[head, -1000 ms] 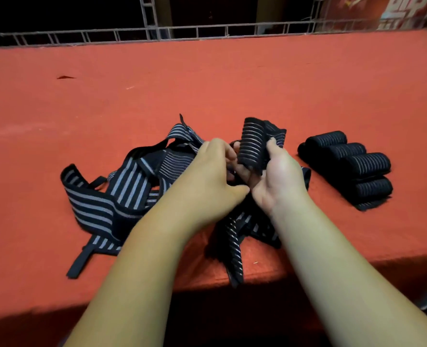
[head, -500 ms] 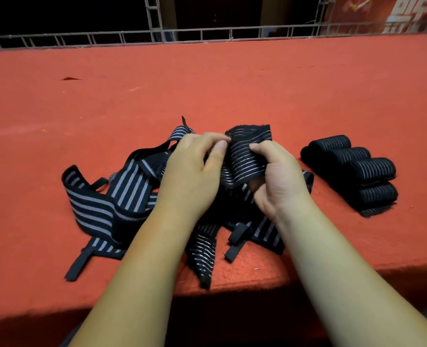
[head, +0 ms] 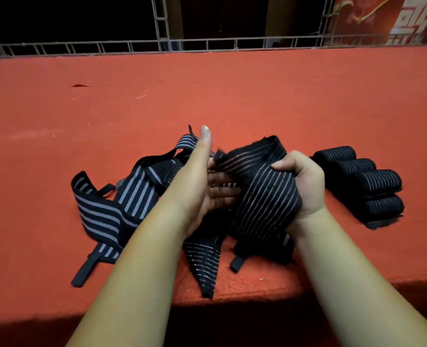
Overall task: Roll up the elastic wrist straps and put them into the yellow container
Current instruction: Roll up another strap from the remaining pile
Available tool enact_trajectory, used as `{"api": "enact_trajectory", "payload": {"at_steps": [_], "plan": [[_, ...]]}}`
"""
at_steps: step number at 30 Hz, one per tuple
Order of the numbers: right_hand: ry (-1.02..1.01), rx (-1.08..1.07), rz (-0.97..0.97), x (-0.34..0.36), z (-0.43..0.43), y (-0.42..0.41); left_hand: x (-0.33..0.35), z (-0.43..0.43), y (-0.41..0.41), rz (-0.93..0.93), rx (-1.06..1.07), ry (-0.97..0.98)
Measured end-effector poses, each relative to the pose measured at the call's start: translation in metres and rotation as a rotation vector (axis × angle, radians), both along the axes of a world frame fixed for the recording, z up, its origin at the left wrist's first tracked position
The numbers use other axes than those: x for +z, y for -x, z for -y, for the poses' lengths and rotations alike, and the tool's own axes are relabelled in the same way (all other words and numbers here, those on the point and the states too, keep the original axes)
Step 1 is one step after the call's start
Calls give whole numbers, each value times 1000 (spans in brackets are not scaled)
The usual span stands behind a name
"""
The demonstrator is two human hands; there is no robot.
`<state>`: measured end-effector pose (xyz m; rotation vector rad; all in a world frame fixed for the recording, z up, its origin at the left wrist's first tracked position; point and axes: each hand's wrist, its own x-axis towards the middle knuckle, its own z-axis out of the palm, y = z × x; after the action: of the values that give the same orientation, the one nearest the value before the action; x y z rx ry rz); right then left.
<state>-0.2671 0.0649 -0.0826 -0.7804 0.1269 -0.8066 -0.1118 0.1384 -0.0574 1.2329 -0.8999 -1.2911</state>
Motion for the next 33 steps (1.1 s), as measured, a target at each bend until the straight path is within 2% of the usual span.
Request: {"api": "enact_trajectory", "payload": {"at_steps": [1,3,5,8,11,13,17,21,23,29,33], "plan": [[40,9,-21,-1,1,0,1,-1,-1,-46,-21,13],[123,-109,-152,-3,6,1,1,-2,-2,-89,21,19],[217,-203,-279,-5,8,4,-3,0,-5,-69,138,7],[334,-225,-351,-3,5,6,-9,3,-10,-47,215,55],[339,-205,-366,2,0,9,-8,2,-12,-50,255,139],[324,-266,-393,8,-2,11,-6,1,-11,-46,264,197],[380,-527,-584,14,-1,6,-3,0,-4,-42,301,246],[523,-586,-755,14,-5,2,3,-2,5,-14,348,321],[545,-595,-783,18,-11,0,8,-5,9,5,295,334],[428,-601,-799,26,-14,3,12,-12,21,121,58,280],[86,-536,-586,22,-4,1,12,-12,8,254,149,229]]}}
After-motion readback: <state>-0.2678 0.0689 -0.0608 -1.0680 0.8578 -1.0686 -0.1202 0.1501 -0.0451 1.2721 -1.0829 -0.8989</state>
